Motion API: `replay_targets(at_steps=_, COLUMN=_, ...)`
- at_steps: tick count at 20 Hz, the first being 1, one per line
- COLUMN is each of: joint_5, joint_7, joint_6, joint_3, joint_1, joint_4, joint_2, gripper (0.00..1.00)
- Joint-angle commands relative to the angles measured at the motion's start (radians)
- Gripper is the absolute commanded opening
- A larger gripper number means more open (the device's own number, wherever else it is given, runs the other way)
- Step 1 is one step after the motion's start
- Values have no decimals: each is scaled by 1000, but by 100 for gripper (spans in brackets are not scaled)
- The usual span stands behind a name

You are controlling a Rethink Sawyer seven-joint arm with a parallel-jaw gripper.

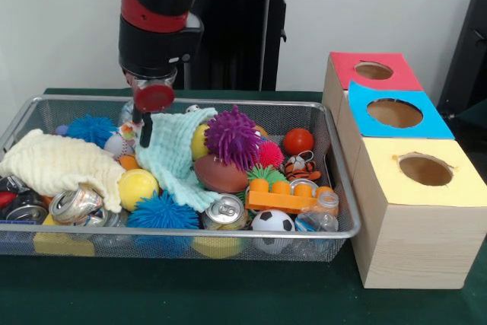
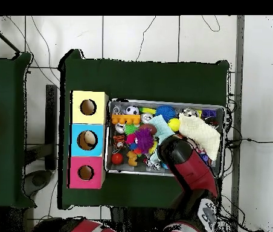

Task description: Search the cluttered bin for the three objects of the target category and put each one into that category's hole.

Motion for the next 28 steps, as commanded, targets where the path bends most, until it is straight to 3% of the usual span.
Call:
replay_targets(at_steps=1, joint_5=54, joint_7=236, joint_6=-75, joint_3=170, joint_1=-28, joint_4=-15, joint_2=30, gripper=100)
replay_targets(at_steps=14, joint_5=33, joint_7=218, joint_6=-104, joint_3=154, joint_1=-46, joint_4=14, joint_2=6, gripper=100)
replay_targets(at_steps=22, joint_5=14, joint_7=225, joint_6=-13, joint_3=61, joint_1=-16, joint_4=13, joint_2=-45, gripper=100)
replay_targets(at_steps=28, joint_5=11, joint_7=224, joint_6=-11, joint_3=51, joint_1=-16, joint_4=66, joint_2=-89, gripper=100)
